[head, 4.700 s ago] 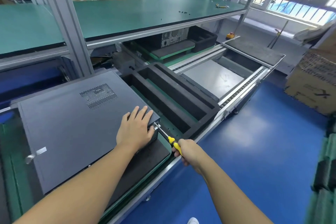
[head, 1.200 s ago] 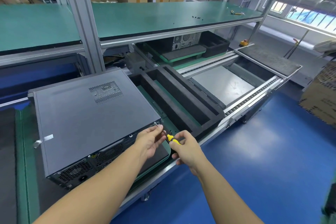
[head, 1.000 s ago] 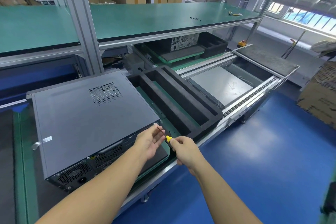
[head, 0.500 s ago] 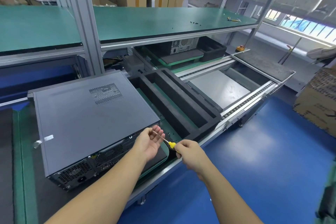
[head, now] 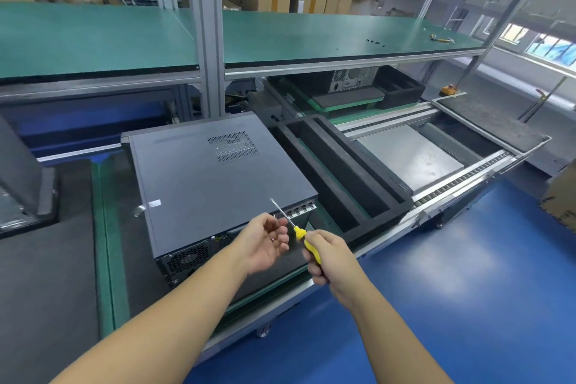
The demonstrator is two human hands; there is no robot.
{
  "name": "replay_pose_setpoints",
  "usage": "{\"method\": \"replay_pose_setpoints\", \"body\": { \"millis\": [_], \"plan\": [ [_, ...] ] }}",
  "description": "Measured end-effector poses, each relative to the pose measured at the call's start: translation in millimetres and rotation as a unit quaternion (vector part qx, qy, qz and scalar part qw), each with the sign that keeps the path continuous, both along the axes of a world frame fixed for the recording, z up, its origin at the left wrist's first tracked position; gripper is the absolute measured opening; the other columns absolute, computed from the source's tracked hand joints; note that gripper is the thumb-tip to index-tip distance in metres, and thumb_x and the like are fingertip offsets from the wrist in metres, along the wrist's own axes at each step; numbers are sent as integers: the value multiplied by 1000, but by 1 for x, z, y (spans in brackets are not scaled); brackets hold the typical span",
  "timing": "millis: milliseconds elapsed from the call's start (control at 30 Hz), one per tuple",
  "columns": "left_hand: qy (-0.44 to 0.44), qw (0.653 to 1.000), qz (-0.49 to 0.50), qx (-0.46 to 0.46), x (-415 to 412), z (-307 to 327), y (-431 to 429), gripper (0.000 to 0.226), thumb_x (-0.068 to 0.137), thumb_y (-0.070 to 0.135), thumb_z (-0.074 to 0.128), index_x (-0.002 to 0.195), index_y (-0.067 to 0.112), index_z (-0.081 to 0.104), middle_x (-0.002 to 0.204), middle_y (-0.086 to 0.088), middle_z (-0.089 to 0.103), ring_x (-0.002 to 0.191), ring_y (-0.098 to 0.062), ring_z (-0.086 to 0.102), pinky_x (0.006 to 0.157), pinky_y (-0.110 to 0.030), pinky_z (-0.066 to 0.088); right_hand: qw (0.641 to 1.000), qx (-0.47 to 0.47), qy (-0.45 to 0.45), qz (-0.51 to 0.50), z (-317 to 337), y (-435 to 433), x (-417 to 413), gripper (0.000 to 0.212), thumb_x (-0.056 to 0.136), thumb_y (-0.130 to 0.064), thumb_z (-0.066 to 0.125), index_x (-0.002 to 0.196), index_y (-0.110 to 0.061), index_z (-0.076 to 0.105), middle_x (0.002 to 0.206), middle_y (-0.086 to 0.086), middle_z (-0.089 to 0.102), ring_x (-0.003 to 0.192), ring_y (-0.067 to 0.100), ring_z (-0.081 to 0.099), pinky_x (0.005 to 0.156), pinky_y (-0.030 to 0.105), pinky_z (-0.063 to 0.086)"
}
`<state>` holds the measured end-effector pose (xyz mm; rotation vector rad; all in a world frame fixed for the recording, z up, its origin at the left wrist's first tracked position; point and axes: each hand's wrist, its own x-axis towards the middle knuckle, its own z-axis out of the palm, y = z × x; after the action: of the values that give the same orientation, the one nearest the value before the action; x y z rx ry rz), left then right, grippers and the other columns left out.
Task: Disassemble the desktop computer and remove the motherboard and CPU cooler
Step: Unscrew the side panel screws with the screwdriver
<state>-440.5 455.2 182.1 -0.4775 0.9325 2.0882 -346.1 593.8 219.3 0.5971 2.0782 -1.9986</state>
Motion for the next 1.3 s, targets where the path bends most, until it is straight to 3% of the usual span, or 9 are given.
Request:
{"method": "replay_pose_setpoints", "body": {
  "millis": [67,200,333,467,667,967,1300],
  "plan": [
    [19,1000,-2,19,6,-2,-18,21,79,11,48,91,4,64,64,-3,44,49,-15,38,43,-24,37,999,19,-16,36,-4,-13,2,20,99,-30,47,94,-15,60,71,1,58,49,14,44,43,25,30],
    [24,996,72,42,23,-19,-47,35,74,8,48,102,-3,65,62,-3,42,51,-15,38,43,-26,39,989,50,-64,120,-11,-38,8,21,98,-34,44,108,-19,55,75,1,66,51,17,51,43,25,36],
    [38,992,113,38,41,-37,-59,28,79,13,62,102,-1,65,62,-2,45,50,-12,42,43,-25,41,980,66,-94,161,-15,-57,14,23,95,-39,44,110,-24,52,73,-1,60,50,15,45,45,24,30],
    [56,988,144,18,48,-43,-69,24,92,15,58,107,-1,66,63,0,45,50,-10,42,44,-23,41,977,83,-75,181,-16,-69,16,23,99,-38,40,109,-31,59,75,-1,54,51,13,42,46,25,28],
    [74,980,184,-9,51,-39,-82,29,100,23,53,109,-1,67,62,1,44,50,-9,40,45,-23,38,978,77,-45,188,-18,-86,19,23,103,-35,38,108,-33,60,71,0,50,47,12,38,43,21,27],
    [120,970,192,-85,46,-33,-90,22,102,10,48,117,6,65,62,0,42,52,-10,37,47,-24,37,986,39,-39,159,-30,-103,21,30,104,-36,36,127,-45,53,71,1,45,46,9,31,42,18,24],
    [131,967,177,-130,45,-29,-97,23,101,13,53,115,4,68,62,2,42,53,-9,37,50,-24,37,990,1,-41,137,-36,-110,19,28,103,-35,37,119,-48,56,71,3,43,46,9,28,44,22,22]
  ]
}}
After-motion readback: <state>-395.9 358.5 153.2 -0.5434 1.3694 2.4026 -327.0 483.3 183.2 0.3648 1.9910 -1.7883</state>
